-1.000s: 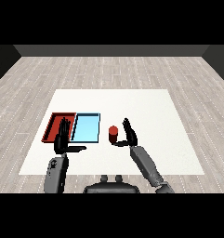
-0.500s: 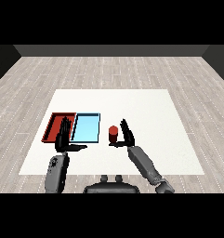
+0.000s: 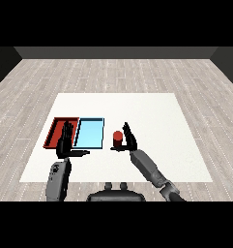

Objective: Pick the red can and put it in the red box

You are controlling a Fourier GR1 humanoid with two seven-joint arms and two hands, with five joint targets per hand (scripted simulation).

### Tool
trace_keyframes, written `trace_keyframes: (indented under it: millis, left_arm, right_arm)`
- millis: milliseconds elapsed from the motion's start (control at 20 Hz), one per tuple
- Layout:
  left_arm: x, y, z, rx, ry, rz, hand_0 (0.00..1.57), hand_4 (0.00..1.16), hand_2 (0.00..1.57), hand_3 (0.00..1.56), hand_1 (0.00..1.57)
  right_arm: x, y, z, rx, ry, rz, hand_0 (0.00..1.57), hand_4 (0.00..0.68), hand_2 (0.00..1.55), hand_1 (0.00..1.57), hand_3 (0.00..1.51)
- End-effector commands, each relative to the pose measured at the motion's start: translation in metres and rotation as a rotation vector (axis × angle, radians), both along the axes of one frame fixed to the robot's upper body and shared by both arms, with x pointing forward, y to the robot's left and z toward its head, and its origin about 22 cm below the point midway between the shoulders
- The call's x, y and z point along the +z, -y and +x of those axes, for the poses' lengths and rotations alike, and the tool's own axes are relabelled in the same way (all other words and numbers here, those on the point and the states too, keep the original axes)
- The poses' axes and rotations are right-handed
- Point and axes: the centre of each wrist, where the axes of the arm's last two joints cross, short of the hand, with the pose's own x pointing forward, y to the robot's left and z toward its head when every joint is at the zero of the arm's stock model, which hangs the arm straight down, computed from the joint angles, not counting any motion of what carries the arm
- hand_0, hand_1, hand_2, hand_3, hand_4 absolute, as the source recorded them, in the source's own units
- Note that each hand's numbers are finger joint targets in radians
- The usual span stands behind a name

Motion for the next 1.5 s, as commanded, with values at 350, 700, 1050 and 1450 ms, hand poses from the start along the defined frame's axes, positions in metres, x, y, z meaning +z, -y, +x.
trace_keyframes:
  millis: [350,700,1050,1450]
  left_arm:
    - [0.002,-0.001,-0.011,0.005,-0.001,0.008,0.00,0.00,0.00,0.00,0.00]
    - [-0.019,0.018,-0.018,0.012,-0.002,0.016,0.00,0.00,0.00,0.00,0.00]
    - [-0.009,0.012,-0.015,0.011,0.010,0.009,0.00,0.00,0.00,0.00,0.00]
    - [0.009,-0.003,-0.011,-0.001,-0.006,0.023,0.00,0.00,0.00,0.00,0.00]
  right_arm:
    - [-0.006,-0.018,-0.013,0.049,-0.005,0.047,0.00,0.000,0.00,0.00,0.00]
    - [0.002,-0.023,-0.004,0.056,-0.027,0.036,0.00,0.000,0.00,0.00,0.00]
    - [0.024,-0.029,0.018,0.017,-0.054,-0.050,0.00,0.000,0.00,0.00,0.00]
    - [0.016,-0.032,0.012,-0.126,-0.138,-0.168,1.57,0.584,1.51,1.57,1.46]
